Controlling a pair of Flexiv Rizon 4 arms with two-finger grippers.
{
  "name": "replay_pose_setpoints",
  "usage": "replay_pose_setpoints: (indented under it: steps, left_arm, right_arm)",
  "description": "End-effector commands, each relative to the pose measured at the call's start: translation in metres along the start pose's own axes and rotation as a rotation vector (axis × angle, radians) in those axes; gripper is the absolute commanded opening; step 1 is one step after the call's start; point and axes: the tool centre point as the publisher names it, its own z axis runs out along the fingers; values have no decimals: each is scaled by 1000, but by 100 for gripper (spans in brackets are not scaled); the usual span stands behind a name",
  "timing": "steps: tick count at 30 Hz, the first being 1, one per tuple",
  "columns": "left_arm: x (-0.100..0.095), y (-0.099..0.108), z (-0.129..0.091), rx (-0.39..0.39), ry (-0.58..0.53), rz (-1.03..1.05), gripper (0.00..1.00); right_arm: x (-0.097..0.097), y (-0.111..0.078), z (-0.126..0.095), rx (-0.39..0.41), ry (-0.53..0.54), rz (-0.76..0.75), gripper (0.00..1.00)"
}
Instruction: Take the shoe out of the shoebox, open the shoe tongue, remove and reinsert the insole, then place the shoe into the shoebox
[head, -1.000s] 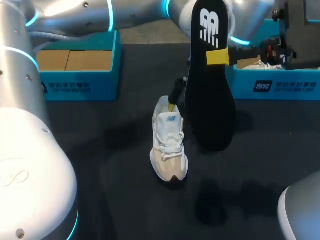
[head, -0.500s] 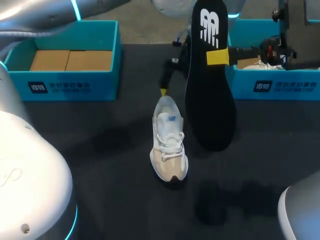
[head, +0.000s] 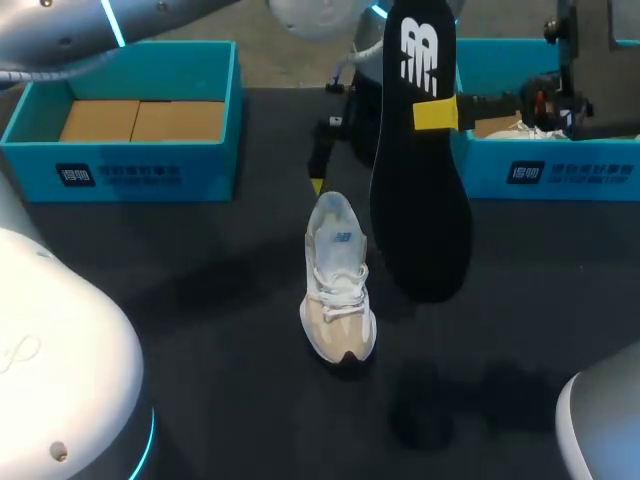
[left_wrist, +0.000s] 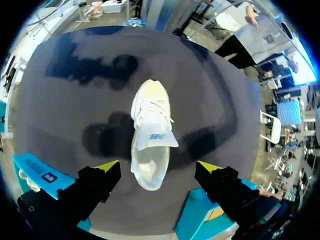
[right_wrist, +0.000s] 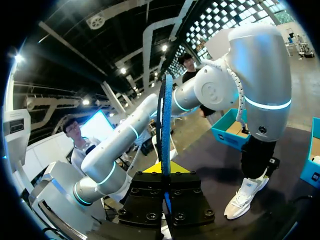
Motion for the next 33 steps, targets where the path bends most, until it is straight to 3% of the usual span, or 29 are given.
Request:
replay_pose_setpoints:
  steps: [1,8,18,25,33]
  left_arm:
    - [16,1,0,7,-137,-28,100]
    - [34,-2,-12,23,-302,-80,100]
    - [67,-9,-27,65,-562,-137,100]
    - [86,-15,-49,60,-758,-124,100]
    - [108,-29,-84,40,-1001,-79,100]
  right_arm:
    - [-10,12,2,20,21,11,0]
    - [-35,31,-7,10,91,146,0]
    - [-81,55,-35,-32,107,290,0]
    - [-109,62,-49,-36,107,414,0]
    - [-138,61,-49,26,112,568,0]
